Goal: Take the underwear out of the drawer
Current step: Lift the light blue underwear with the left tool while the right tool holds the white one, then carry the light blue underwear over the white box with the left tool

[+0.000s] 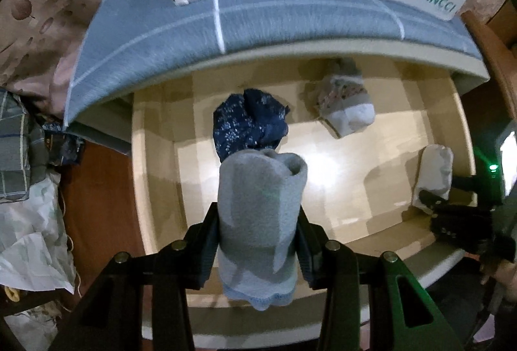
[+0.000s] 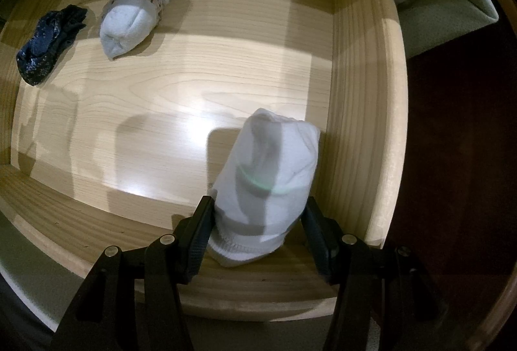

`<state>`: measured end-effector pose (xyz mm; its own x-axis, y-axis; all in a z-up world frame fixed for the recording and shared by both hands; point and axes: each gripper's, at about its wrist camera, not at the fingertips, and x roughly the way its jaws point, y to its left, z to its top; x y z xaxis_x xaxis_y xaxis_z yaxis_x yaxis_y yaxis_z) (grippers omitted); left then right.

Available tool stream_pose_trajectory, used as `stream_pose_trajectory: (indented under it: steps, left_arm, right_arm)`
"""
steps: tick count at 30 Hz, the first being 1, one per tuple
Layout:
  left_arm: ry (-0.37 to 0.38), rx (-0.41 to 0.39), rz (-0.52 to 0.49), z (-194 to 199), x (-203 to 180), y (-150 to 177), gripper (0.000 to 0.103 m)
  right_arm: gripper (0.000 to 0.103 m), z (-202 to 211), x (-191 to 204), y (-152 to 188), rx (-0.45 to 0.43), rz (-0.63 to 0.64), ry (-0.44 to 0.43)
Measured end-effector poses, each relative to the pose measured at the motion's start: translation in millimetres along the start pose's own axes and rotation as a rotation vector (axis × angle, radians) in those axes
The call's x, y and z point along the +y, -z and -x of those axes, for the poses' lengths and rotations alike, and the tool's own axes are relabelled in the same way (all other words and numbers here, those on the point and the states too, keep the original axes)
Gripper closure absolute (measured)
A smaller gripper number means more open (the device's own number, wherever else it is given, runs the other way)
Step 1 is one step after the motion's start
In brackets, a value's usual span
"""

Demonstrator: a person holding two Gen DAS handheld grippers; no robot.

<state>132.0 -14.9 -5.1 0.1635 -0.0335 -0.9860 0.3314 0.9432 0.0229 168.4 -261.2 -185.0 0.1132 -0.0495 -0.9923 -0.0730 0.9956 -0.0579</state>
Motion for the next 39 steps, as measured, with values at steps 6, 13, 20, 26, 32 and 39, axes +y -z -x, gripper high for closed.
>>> stream_pose_trajectory:
  steps: [6, 13, 20, 26, 32, 39]
  left_arm:
    - [0.004, -0.055, -0.006, 28.1, 6.5, -1.5, 0.06]
    - [0.007, -0.137, -0.01, 75.2, 15.3, -8.6, 0.06]
    - [0.001, -0.23, 0.008, 126.6, 27.3, -24.7, 0.06]
    - [0.013, -0.307, 0.047, 164.9, 37.9, -50.5, 0.06]
    - [0.041, -0.355, 0.088, 185.6, 47.0, -79.0, 0.06]
    - [0.009, -0.363, 0.096, 186.1, 50.2, -117.2, 0.06]
  right_arm:
    - [0.051, -0.1, -0.6, 0.3, 0.001, -0.001, 0.001]
    - [0.051, -0.1, -1.6, 0.8, 0.001, -0.002, 0.001]
    - [0.051, -0.2, -2.2, 1.1, 0.001, -0.002, 0.002]
    - [0.051, -0.2, -2.8, 1.3, 0.001, -0.002, 0.002]
    - [0.051, -0.3, -3.2, 1.5, 0.002, -0.002, 0.003]
    - [0.051, 0.0, -5.0, 2.6, 0.001, -0.003, 0.002]
